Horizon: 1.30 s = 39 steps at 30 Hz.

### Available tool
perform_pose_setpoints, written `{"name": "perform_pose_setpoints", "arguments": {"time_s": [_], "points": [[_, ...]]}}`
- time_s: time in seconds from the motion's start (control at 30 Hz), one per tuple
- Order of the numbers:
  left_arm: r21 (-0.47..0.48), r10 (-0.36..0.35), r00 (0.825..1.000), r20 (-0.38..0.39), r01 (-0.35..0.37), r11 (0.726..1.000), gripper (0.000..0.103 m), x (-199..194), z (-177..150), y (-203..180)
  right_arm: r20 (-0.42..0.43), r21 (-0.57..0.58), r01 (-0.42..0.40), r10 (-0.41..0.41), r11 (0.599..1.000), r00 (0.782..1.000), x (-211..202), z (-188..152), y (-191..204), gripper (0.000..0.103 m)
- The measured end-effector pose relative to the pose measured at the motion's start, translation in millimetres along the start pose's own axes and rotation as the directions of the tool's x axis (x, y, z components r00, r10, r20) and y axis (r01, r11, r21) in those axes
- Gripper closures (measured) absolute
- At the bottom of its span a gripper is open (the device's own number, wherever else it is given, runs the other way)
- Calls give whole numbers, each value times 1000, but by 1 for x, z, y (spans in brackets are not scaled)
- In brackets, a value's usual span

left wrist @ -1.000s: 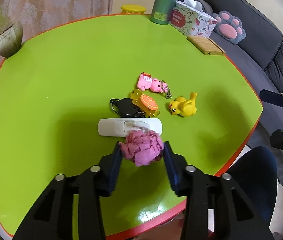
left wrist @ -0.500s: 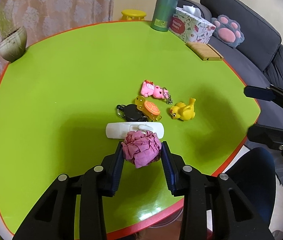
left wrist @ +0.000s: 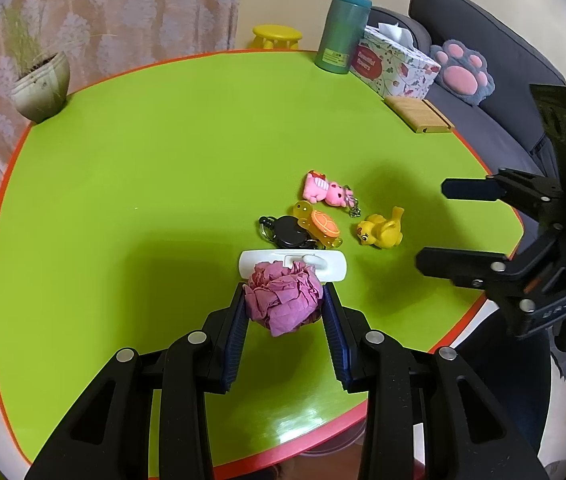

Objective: Collect trash
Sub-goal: 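Grasp the yellow duck toy with the right tool while the left tool holds the pink paper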

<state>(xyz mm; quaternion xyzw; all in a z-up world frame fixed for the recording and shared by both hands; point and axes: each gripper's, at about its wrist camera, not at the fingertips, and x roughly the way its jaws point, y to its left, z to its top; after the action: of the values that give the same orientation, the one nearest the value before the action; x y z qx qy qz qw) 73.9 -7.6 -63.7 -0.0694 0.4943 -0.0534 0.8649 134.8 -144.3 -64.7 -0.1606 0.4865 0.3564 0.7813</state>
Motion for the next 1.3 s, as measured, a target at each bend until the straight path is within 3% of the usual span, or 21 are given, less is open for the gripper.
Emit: {"name": "perform_pose_setpoints", "arguments": {"time_s": [0.13, 0.2, 0.67, 0.97, 1.3], "points": [[-5, 2, 1000, -2, -2, 1000, 67, 1, 0, 1, -27, -13, 5, -6, 1000, 1000, 11, 4, 3, 9], [-7, 2, 1000, -3, -2, 1000, 67, 1, 0, 1, -45, -28, 18, -20, 999, 999, 17, 5, 4, 21], [-7, 1, 1000, -2, -1, 1000, 67, 2, -1, 3, -85, -65, 25, -30, 998, 996, 30, 7, 10, 66], [3, 6, 1000, 10, -6, 1000, 67, -2, -2, -1, -43, -55, 29, -32, 998, 999, 20, 3, 8, 66], [23, 11, 998, 55, -13, 1000, 67, -19, -7, -9, 45, -50, 35, -33, 998, 998, -20, -6, 16, 66]]}}
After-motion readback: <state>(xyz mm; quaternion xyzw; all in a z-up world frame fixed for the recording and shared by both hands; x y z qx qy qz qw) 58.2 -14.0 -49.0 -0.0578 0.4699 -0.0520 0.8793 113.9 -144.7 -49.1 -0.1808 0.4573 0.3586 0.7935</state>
